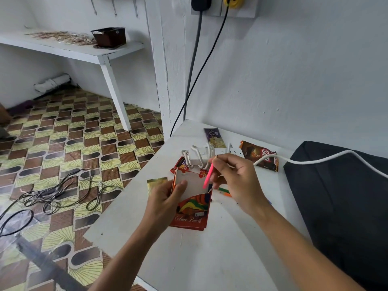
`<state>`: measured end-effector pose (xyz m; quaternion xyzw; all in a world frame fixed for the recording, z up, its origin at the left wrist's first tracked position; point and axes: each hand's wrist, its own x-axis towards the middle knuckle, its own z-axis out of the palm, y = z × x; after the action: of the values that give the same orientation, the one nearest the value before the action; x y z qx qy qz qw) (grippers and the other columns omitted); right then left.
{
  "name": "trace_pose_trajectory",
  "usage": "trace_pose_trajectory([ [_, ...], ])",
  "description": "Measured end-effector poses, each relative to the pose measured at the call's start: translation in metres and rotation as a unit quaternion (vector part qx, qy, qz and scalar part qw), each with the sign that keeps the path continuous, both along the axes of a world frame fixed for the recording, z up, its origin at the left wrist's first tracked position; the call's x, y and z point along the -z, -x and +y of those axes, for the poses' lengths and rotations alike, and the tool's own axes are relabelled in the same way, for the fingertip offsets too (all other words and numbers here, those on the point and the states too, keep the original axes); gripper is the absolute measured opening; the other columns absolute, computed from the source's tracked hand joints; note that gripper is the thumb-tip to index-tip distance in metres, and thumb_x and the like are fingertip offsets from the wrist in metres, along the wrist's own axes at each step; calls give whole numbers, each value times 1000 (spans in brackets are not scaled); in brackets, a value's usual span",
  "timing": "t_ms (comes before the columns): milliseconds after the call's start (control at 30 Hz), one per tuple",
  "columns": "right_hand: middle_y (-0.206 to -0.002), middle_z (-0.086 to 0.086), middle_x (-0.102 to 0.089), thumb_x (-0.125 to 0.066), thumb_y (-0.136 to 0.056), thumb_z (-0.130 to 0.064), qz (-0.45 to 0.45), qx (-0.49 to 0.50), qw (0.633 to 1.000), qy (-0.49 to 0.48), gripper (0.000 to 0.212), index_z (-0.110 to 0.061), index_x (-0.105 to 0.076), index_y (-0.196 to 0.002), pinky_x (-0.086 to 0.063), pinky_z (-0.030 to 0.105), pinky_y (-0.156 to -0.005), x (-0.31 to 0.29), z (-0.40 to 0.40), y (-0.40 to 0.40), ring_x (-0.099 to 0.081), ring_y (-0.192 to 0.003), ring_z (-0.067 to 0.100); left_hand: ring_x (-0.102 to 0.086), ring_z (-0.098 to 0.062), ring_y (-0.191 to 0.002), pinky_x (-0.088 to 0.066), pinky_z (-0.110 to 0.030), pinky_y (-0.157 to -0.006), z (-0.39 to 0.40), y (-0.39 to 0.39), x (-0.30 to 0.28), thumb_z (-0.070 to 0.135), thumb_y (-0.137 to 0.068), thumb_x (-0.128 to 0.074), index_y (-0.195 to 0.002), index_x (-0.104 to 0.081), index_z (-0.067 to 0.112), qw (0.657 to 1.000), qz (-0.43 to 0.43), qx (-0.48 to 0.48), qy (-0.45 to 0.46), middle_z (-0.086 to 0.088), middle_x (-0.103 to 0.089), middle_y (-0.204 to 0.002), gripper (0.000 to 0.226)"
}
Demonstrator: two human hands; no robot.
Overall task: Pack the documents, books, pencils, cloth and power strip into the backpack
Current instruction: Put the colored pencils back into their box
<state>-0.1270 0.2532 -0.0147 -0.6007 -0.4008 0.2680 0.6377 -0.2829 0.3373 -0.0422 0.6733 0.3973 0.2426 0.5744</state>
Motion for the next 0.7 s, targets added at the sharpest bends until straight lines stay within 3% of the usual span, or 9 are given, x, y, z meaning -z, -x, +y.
trace_pose_trajectory([
  [100,-72,9,-67,-56,-94,-9,-85,21,996,15,11,-4,-65,-97,-57,28,-57,5,1,2,-68,-64,21,-73,-17,-70,-59,-30,-63,-3,0,-1,51,-79,-48,-91,-61,25,1000,-10,3,-4,-2,-72,-83,32],
  [233,-77,2,-68,-62,-90,-11,-176,49,982,48,9,-13,-62,-99,-56,22,-63,11,3,0,-67,-72,10,-73,-16,-69,-60,-30,-62,-5,0,-2,51,-77,-47,-89,-62,25,1000,-25,1,-6,-1,-72,-80,32],
  [467,-82,-8,-56,-74,-81,-17,-327,88,939,63,8,-13,-69,-87,-41,4,-65,16,3,-2,-50,-81,-9,-72,-18,-69,-60,-33,-62,-6,0,-3,52,-78,-46,-91,-63,21,999,-30,-18,-10,-3,-71,-83,38],
  [567,-86,-6,-54,-73,-81,-13,-333,75,939,51,5,-11,-71,-85,-40,4,-65,15,1,-4,-51,-83,-5,-72,-18,-67,-58,-26,-56,-4,4,-4,49,-80,-46,-91,-64,17,999,-38,-32,3,0,-71,-78,39],
  [700,-81,-10,-59,-73,-82,-13,-254,42,964,67,8,-17,-66,-83,-44,9,-60,11,-2,1,-54,-80,2,-72,-15,-65,-55,-20,-51,-3,8,-6,41,-89,-46,-88,-63,17,998,-49,-25,-2,5,-72,-72,29],
])
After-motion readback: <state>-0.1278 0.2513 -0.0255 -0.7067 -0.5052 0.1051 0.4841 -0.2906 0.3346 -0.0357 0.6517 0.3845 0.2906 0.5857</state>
